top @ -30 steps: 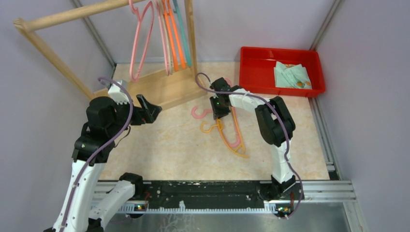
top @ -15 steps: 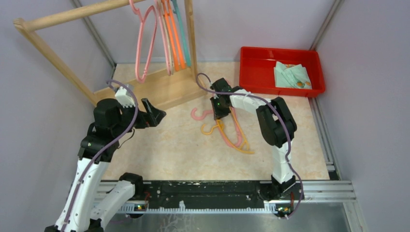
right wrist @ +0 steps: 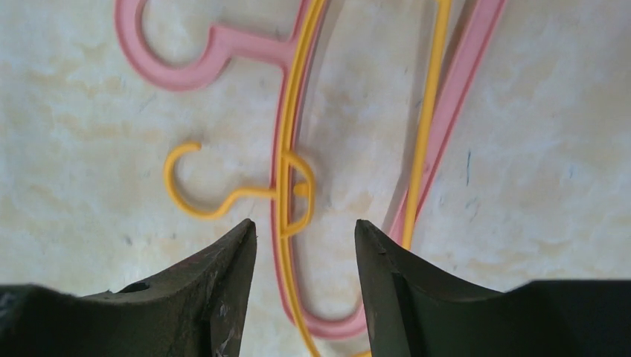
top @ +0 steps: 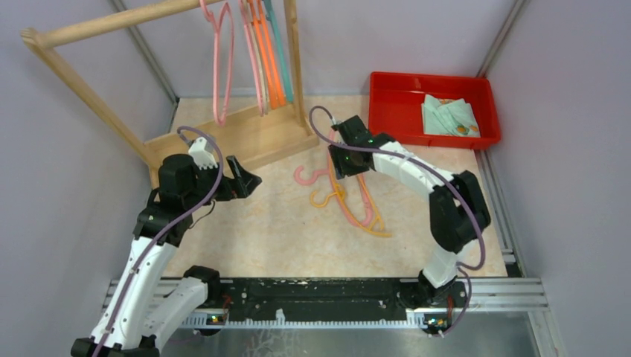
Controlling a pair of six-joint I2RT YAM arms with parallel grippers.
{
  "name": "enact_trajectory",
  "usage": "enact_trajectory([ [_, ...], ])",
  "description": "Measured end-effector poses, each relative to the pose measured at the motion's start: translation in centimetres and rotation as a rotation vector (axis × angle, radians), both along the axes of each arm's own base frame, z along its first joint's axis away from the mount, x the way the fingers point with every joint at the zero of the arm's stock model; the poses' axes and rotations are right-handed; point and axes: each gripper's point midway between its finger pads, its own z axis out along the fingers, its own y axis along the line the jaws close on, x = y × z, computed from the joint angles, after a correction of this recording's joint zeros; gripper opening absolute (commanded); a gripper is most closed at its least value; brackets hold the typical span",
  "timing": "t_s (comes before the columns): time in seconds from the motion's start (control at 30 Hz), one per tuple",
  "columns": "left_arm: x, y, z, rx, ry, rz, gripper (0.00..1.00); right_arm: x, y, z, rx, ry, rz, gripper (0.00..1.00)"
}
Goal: Organize the hangers
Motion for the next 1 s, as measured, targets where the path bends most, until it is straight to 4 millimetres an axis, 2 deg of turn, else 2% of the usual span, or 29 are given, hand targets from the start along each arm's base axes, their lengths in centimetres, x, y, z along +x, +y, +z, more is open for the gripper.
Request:
enact_trajectory([
  [0.1,0.2,-0.1,-0.4,0.001,0.002,-0.003,1.0,-3.8,-1.0,0.2,-0.009,0.013,0.039,0.5],
  [0.23,0.3,-0.2,-0.9,-0.002,0.003,-0.008,1.0,-8.8,-2.5,-1.4,-0.034,0.082,0.092,0.49],
  [0.33,0.2,-0.3,-1.5,-0.003,0.015,-0.014,1.0,-10.8,-3.6,-2.5,-0.054,0.131,0.1,0.46],
  [0.5,0.0,-0.4,-2.4,-0.006,0.031,-0.017,1.0,-12.1,-4.0,-3.5,-0.055,0.175,0.112,0.42],
  [0.77,-0.2,-0.3,-2.3,-0.01,0.022,-0.016,1.0,-13.1,-4.1,-5.2,-0.058,0.194,0.124,0.41],
  [1.0,-0.2,-0.3,-2.3,-0.014,0.024,-0.014,1.0,-12.9,-4.3,-7.0,-0.084,0.22,0.107,0.29],
])
